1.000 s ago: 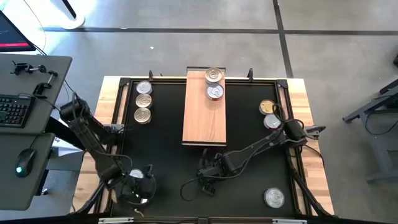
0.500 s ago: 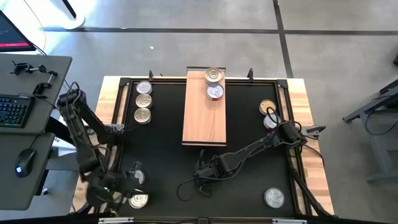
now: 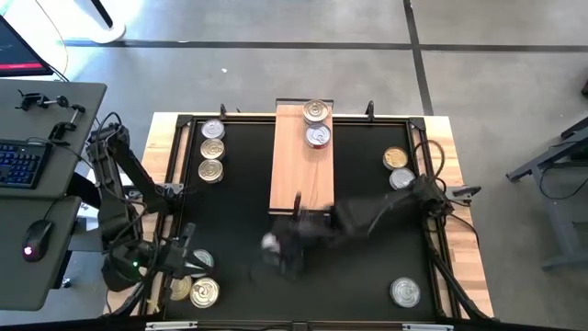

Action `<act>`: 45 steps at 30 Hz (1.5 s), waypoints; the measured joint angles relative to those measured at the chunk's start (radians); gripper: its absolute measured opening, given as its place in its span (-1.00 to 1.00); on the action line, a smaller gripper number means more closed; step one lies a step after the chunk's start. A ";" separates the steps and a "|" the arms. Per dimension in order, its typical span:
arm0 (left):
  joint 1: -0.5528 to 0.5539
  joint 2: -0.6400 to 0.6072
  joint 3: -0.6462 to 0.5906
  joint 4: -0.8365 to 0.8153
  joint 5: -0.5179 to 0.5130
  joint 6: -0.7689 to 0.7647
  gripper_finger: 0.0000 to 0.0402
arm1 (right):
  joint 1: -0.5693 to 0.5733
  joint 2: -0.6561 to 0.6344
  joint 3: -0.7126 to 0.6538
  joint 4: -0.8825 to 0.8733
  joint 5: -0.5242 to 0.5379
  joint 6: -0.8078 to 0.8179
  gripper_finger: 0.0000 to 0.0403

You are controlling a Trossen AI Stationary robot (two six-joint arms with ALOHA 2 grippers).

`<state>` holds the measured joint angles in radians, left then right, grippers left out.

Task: Stack canned seafood by type on shelf
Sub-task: Stack the red tuna can on top of the red tuna can on the shelf

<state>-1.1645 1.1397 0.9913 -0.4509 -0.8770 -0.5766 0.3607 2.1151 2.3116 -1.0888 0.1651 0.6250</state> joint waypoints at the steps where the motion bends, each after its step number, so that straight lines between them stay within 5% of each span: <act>1: 0.007 0.000 0.000 0.000 0.000 -0.015 -1.00 | -0.023 0.000 0.046 -0.052 0.044 -0.014 -0.43; 12: 0.056 0.008 0.000 0.008 0.005 -0.244 -1.00 | -0.337 -0.332 -0.281 -0.174 0.220 -0.057 -0.43; 20: 0.205 0.040 0.000 0.101 -0.060 -0.200 -1.00 | -0.564 -0.691 -0.762 0.114 0.142 0.023 -0.43; 23: 0.347 0.044 0.000 0.240 0.065 -0.075 -1.00 | -0.643 -0.819 -0.969 0.365 0.067 0.052 -0.43; 26: 0.536 0.061 0.000 0.438 0.297 0.104 -1.00 | -0.729 -0.894 -1.147 0.633 -0.048 0.140 -0.43; 29: 0.710 0.083 0.000 0.580 0.487 0.210 -1.00 | -0.795 -0.903 -1.277 0.875 -0.187 0.245 -0.43; 32: 0.832 0.086 0.001 0.642 0.566 0.216 -1.00 | -0.825 -0.877 -1.362 1.067 -0.280 0.338 -0.43; 45: 0.898 0.084 0.001 0.628 0.562 0.206 -1.00 | -0.838 -0.752 -1.383 1.200 -0.274 0.486 -0.34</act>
<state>-0.2669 1.2236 0.9920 0.1773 -0.3153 -0.3702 -0.4777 1.3629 0.9290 0.1113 -0.1091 1.1110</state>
